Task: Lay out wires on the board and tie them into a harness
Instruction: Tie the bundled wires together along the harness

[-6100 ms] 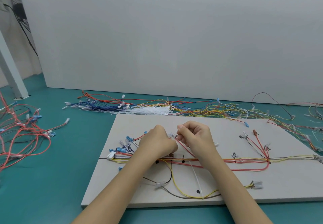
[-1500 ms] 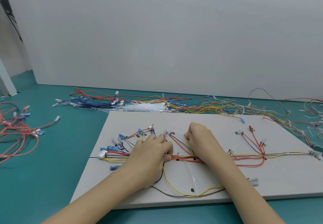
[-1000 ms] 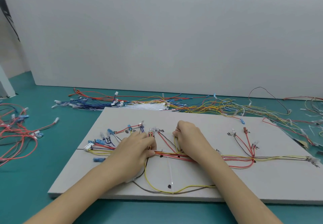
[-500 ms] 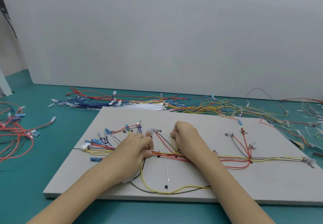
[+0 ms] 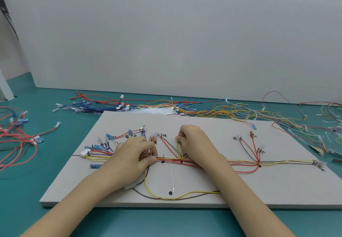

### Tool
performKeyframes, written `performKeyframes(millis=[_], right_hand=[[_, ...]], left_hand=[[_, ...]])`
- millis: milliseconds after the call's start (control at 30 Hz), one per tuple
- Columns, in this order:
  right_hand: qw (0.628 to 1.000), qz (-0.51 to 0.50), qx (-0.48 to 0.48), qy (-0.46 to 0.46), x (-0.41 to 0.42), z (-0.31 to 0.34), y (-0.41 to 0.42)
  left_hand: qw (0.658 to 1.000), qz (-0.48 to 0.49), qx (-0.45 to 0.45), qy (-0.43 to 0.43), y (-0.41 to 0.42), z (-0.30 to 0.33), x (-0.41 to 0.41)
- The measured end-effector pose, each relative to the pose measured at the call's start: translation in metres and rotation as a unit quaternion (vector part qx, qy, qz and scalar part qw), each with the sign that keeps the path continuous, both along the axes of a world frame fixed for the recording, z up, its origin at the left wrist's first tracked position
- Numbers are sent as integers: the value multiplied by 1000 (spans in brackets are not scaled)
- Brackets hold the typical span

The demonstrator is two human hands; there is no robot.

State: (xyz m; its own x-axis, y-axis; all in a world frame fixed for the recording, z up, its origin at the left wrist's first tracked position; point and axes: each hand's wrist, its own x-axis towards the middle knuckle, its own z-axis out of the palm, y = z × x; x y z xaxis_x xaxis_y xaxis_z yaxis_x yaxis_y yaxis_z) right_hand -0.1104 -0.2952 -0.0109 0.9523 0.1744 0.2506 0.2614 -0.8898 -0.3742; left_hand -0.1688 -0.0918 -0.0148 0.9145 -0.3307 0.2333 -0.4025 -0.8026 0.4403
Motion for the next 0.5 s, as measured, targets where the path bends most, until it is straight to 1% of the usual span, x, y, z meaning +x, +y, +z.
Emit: performKeyframes(millis=[67,133,200,267,333,400,467,500], right_hand=[[1000,14,19,-3,-4,3,-2],[994,45,103,-4,-10,8,-2],[980,93,175,24,-18,14,2],[969,139,198,57,-25,18,5],[956,170,222,87,-33,22,8],[943,185,252,113,-37,24,7],[927,193,292,138,-39,26,5],[907,196,337,158,-39,26,3]], left_hand=[[998,37,-30,-26,1,3,2],[992,61,-85,-76,-2,12,7],[985,49,-99,-132,-9,23,11],[981,27,-95,-168,-15,29,13],[976,3,-148,-161,-15,36,16],[969,-38,-215,-116,-11,40,21],[970,-68,-224,-72,-9,42,22],[972,-67,-213,-70,-9,40,21]])
